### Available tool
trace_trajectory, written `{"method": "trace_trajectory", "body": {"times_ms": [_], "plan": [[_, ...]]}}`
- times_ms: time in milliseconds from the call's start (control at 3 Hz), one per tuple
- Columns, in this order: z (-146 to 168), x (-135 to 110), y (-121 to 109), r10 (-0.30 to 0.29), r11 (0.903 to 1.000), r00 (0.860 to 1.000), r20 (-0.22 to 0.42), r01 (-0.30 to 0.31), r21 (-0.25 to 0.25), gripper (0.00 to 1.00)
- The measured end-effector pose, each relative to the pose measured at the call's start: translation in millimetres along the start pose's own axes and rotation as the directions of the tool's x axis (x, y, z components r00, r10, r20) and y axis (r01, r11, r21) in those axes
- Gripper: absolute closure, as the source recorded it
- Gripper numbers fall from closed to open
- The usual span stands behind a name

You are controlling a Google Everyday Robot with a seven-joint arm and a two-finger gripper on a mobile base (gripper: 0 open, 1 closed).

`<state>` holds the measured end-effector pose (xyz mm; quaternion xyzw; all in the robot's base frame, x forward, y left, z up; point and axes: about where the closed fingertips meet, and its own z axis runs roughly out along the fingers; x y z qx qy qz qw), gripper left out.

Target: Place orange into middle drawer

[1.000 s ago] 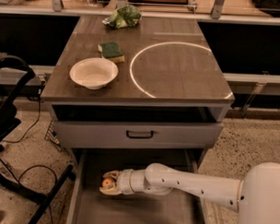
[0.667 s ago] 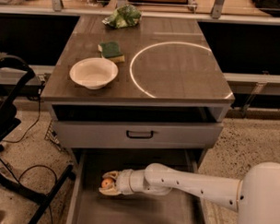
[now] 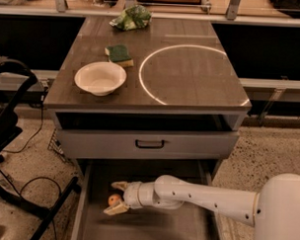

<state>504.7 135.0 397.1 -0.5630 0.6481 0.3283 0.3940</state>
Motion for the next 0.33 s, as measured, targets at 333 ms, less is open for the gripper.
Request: {"method": "trace_trajectory", "body": {"times_ms": [333], "plan": [[0.8, -0.3, 0.7, 0.000, 1.0000, 1.000, 0.001, 0.000, -0.002, 0.00]]}}
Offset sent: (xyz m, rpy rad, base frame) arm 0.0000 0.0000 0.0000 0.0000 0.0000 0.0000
